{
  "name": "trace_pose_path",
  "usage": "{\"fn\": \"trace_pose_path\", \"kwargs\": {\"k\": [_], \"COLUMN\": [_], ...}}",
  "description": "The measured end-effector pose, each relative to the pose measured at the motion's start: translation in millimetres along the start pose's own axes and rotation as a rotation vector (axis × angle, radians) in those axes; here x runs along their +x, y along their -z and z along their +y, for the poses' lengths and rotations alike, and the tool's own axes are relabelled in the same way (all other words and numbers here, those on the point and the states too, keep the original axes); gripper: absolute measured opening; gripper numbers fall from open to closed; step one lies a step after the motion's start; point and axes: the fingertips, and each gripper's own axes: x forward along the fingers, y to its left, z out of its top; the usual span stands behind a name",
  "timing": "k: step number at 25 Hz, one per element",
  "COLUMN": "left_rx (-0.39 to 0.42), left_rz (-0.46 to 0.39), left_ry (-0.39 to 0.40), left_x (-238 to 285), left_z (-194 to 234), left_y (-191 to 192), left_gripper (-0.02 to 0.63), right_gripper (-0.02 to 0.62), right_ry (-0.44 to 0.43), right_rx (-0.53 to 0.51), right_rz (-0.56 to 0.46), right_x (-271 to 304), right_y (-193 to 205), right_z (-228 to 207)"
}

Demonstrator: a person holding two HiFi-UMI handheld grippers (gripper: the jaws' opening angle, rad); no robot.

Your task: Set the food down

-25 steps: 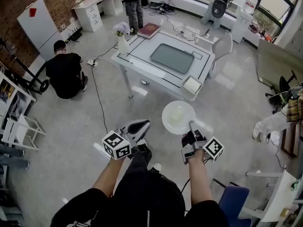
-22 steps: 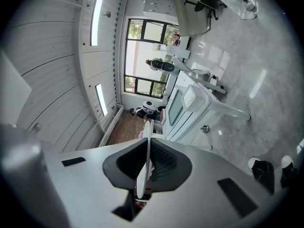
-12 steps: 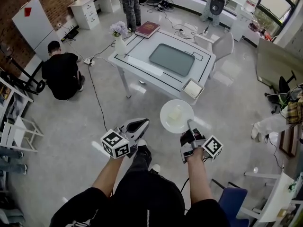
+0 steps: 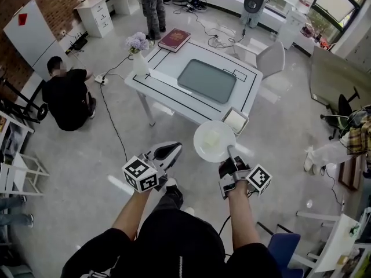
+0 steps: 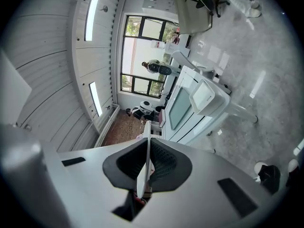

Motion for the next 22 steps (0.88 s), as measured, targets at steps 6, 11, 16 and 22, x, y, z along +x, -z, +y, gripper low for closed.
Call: {"fn": "trace_pose_path", "kwargs": {"k": [6,11,16,22], "left_rx": [-0.011,-0.005,-0.004,-0.013], "left_rz": [0.001,0.009,0.014,0.02], "left_ry": [0.025,0.041,0.061,0.084], "left_x": [17.3,24.0,28.8,34.2], "left_z": [39.4,77.5,105.7,120.8], "left_y": [-18.4,-30.3,-38.5,-39.8], "left_gripper": [0.006,0.006,0.006,0.006], "right_gripper": [0.02,0.02,0.02,0.02], "right_ry": [-0.015,0.006,-0.005,0.014], "right_rx": [0.006,0.013,0.03,0.032], "right_rz": [-0.018,-0.036,-0.056,-0.064], "right_x": [42.8,76.5,102.5,114.7], "right_y": [-7.4,-6.7,-3.6,1.0], "right_z": [15.0,14.7,17.0,15.0]}}
